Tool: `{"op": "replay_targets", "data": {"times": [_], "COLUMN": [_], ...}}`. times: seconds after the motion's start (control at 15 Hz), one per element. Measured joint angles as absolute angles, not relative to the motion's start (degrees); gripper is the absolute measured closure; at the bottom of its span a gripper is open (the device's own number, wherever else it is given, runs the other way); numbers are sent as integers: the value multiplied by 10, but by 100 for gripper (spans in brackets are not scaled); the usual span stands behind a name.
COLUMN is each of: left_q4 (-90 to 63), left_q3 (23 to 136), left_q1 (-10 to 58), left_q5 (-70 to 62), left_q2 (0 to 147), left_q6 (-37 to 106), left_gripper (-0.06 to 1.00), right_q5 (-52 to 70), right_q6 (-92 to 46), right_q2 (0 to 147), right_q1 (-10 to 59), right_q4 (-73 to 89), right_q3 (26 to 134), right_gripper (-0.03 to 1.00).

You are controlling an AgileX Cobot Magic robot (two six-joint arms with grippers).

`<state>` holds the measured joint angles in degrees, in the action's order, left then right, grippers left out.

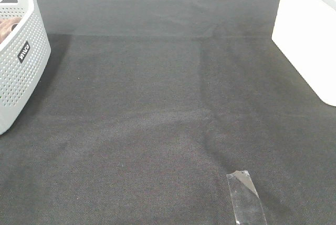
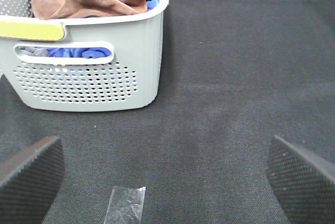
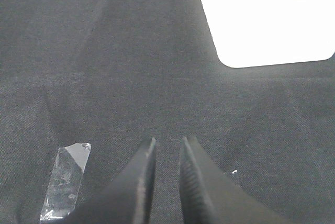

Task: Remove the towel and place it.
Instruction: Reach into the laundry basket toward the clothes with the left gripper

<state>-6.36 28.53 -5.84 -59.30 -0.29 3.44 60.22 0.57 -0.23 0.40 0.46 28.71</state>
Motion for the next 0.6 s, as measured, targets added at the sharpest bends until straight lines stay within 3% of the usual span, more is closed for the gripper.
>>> {"op": "replay_targets", "data": {"times": [0.6], "left_q4": [-63], "left_q3": [285], "left_q1": [-58], "left_q5": [-593], "left_q2": [-3], "left_q6": [33], "left_gripper": [-5], "right_q5": [602], "right_q6": [6], "right_q2": [-2], "right_q1": [4], "right_q4": [5], "right_q3": [287], "right_gripper": [79]}}
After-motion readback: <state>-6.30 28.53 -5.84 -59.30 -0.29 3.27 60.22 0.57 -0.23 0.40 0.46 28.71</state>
